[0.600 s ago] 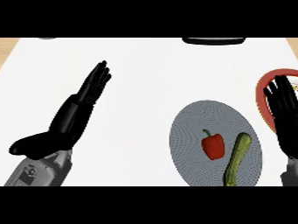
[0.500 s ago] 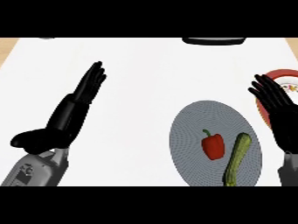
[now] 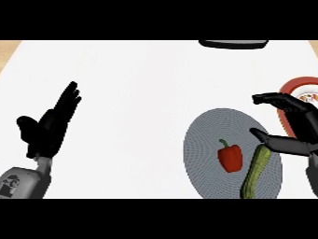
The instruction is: Pick the bell pepper from the placemat and place it in the plate
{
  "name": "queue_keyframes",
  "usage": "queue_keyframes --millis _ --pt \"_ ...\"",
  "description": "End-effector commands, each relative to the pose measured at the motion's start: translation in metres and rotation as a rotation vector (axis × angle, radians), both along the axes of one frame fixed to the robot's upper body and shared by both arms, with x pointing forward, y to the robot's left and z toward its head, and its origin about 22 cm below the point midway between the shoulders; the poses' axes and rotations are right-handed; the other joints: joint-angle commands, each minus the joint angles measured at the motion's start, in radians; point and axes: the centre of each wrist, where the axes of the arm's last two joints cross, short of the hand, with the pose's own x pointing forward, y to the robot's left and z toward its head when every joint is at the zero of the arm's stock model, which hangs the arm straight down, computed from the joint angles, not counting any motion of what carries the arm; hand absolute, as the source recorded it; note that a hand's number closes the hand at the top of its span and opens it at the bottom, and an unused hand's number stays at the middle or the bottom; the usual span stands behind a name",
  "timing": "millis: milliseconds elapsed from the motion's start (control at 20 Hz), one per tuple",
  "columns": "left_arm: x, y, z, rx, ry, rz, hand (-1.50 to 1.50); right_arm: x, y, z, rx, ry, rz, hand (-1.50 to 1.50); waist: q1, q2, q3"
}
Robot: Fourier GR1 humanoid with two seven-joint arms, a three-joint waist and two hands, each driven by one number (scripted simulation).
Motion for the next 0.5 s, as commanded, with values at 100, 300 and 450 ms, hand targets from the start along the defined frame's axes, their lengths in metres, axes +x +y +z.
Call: queue_keyframes --millis 100,300,450 --pt "0.016 0.034 0.002 0.001 0.077 0.062 0.0 0.0 -0.024 -0.054 -0.063 0.004 0.249 -1.5 -0.024 -0.001 0.002" --pt "-0.001 0.008 -0.013 0.013 0.077 0.075 0.0 -0.003 -0.062 -0.056 -0.281 -0.022 0.313 -1.5 -0.017 -0.007 0.002" --pt "0.015 0.01 -0.009 0.009 0.099 0.07 0.0 0.021 -0.047 -0.046 -0.368 -0.039 0.348 -1.5 -0.035 -0.01 0.0"
